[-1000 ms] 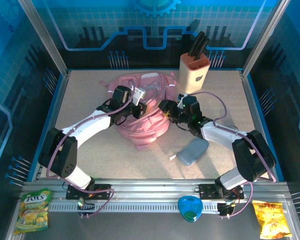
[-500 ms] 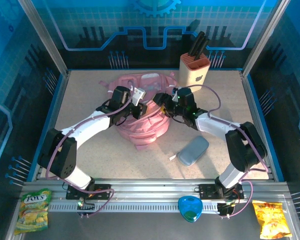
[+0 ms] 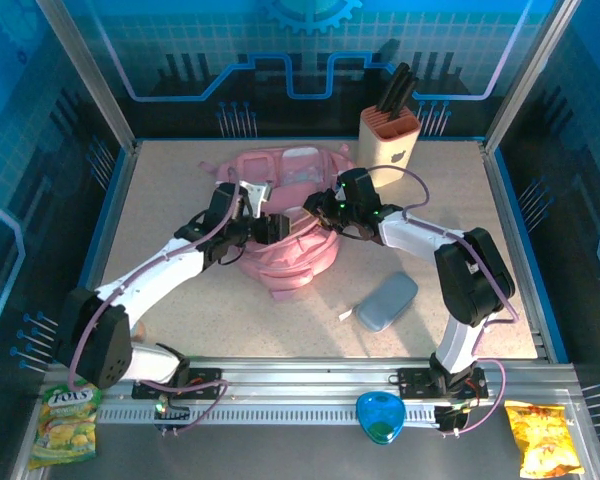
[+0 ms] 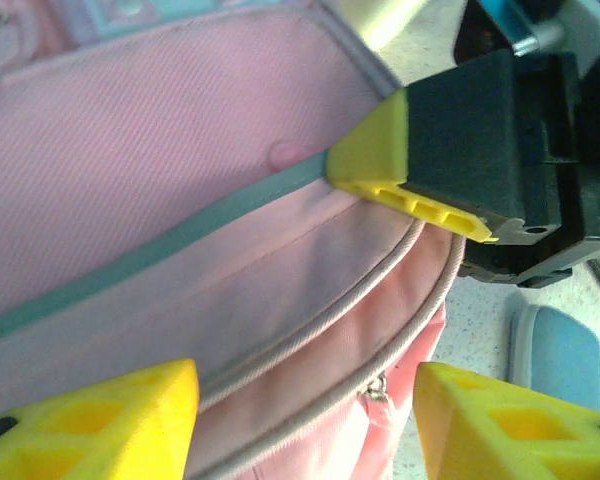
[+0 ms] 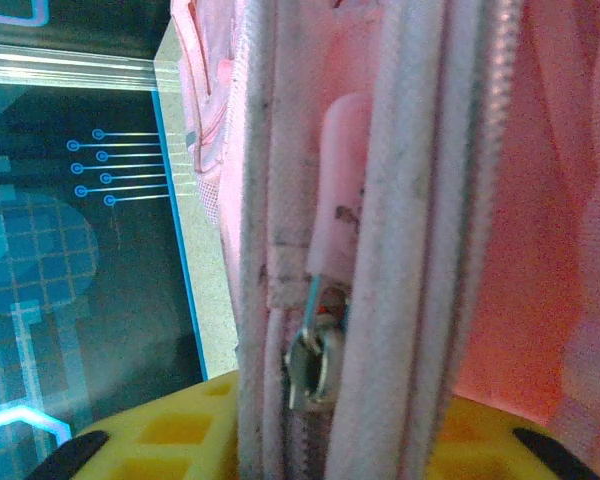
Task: Pack the student bag
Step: Unzip the student bag at the top-center of the table.
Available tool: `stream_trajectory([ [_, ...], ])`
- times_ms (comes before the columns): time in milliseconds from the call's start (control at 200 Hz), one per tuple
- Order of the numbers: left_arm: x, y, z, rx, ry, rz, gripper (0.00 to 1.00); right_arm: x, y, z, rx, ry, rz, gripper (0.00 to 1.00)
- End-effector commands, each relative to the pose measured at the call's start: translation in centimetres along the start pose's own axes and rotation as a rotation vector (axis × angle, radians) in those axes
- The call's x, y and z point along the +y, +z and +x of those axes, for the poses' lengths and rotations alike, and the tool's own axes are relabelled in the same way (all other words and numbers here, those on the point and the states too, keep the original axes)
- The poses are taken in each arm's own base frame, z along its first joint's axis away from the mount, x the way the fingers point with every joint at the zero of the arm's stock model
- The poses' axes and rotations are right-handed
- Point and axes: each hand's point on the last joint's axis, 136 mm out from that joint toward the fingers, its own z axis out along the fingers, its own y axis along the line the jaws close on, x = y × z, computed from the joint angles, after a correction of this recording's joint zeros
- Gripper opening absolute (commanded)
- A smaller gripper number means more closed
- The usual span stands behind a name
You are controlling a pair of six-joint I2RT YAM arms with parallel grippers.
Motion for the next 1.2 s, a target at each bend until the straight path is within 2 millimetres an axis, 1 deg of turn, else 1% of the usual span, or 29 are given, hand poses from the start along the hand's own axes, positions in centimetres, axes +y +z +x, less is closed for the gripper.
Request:
stream_trajectory([
  [0, 0.0, -1.3, 3.0, 0.052, -0.138, -0.092, 0.62, 2.8, 0.0, 0.7, 0.031, -0.067, -0.063, 0.29],
  [70, -0.1, -1.6, 3.8, 0.061, -0.169, -0.13, 0.64, 3.1, -0.1, 0.8, 0.031, -0.079, -0.072, 0.29],
  [135, -0.2, -1.4, 4.6, 0.073, -0.216, -0.154, 0.64, 3.4, -0.2, 1.0, 0.034, -0.086, -0.078, 0.28],
  [285, -1.9, 0.5, 5.8, 0.082, -0.24, -0.123, 0.62, 3.8, -0.3, 1.2, 0.038, -0.095, -0.091, 0.28],
  [395, -2.8, 1.9, 5.8, 0.086, -0.239, -0.13, 0.59, 4.0, -0.3, 1.4, 0.043, -0.095, -0.103, 0.27],
  [495, -3.6, 3.2, 5.4, 0.08, -0.236, -0.13, 0.53, 4.1, -0.3, 1.4, 0.043, -0.095, -0.112, 0.27],
  [570, -3.3, 3.9, 5.3, 0.07, -0.233, -0.168, 0.49, 4.2, -0.3, 1.4, 0.044, -0.097, -0.117, 0.26],
  [675, -2.9, 4.3, 4.6, 0.041, -0.237, -0.212, 0.44, 4.2, -0.4, 1.6, 0.045, -0.098, -0.121, 0.26],
  [785, -2.4, 4.6, 4.5, 0.04, -0.239, -0.245, 0.43, 4.2, -0.6, 1.6, 0.044, -0.098, -0.121, 0.26],
  [840, -2.5, 4.7, 4.5, 0.042, -0.234, -0.25, 0.42, 4.1, -0.6, 1.6, 0.043, -0.098, -0.119, 0.26],
  [955, -2.2, 4.9, 4.7, 0.05, -0.222, -0.282, 0.39, 4.0, -0.6, 1.7, 0.043, -0.097, -0.119, 0.26],
  [1196, -1.7, 5.1, 5.2, 0.064, -0.215, -0.31, 0.22, 3.8, -0.6, 1.5, 0.033, -0.096, -0.116, 0.24],
])
